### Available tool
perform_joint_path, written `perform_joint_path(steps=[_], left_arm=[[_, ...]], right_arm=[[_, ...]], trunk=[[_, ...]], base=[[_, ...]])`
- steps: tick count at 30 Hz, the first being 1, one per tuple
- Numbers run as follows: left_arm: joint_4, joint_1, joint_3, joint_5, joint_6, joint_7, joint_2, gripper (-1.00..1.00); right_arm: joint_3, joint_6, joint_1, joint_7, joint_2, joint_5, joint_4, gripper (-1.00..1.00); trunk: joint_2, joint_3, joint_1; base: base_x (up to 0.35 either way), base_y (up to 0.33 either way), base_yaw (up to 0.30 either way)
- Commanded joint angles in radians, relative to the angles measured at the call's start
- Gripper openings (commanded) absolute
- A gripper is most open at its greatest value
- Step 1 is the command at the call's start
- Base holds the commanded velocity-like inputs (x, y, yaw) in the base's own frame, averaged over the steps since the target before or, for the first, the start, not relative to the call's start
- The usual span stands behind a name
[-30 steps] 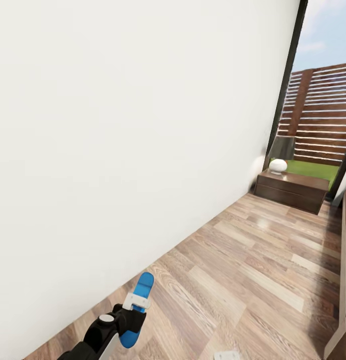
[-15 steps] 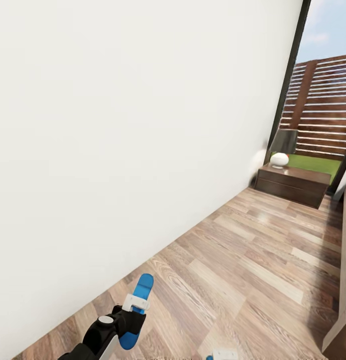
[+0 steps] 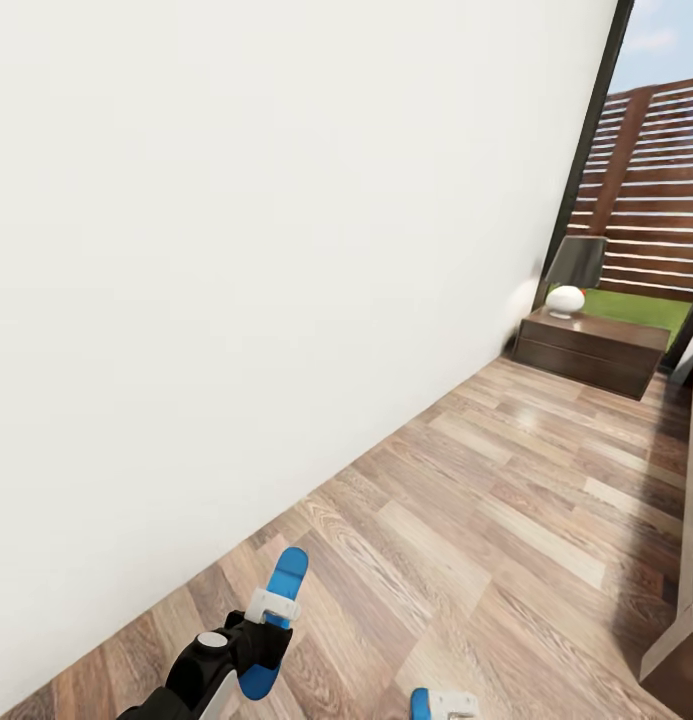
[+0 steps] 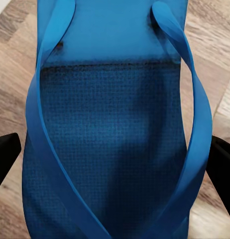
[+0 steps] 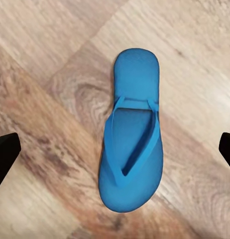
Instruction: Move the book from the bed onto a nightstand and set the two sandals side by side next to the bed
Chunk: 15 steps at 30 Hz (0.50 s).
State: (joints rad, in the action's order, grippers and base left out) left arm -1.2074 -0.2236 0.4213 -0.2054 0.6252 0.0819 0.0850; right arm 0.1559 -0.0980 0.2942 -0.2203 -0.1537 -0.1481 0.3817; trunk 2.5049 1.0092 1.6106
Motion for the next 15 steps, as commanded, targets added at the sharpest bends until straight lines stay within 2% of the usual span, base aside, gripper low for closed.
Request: perform_joint_path(steps=[1,9,15], left_arm=[[-0.001,-0.001,0.003,-0.01,0.004,0.009,0.001,-1.0],[-0.004,-0.001,0.003,-0.01,0.004,0.009,0.002,-1.0],[-0.004,-0.001,0.002,-0.011,0.004,0.009,0.002,-1.0]], right_arm=[[0.008,-0.006,0.004,-0.009,0.001,-0.009,0.001,1.0],[0.008,-0.018,0.045,-0.015,0.005,-0.005,-0.003,1.0],[0.007,-0.058,0.105,-0.016,0.009,-0.003,-0.006,1.0]], trunk=[[0.0,0.001,0.0],[0.0,0.001,0.0],[0.0,0.001,0.0]], base=[[0.0,0.0,0.0],[0.0,0.0,0.0],[0.0,0.0,0.0]])
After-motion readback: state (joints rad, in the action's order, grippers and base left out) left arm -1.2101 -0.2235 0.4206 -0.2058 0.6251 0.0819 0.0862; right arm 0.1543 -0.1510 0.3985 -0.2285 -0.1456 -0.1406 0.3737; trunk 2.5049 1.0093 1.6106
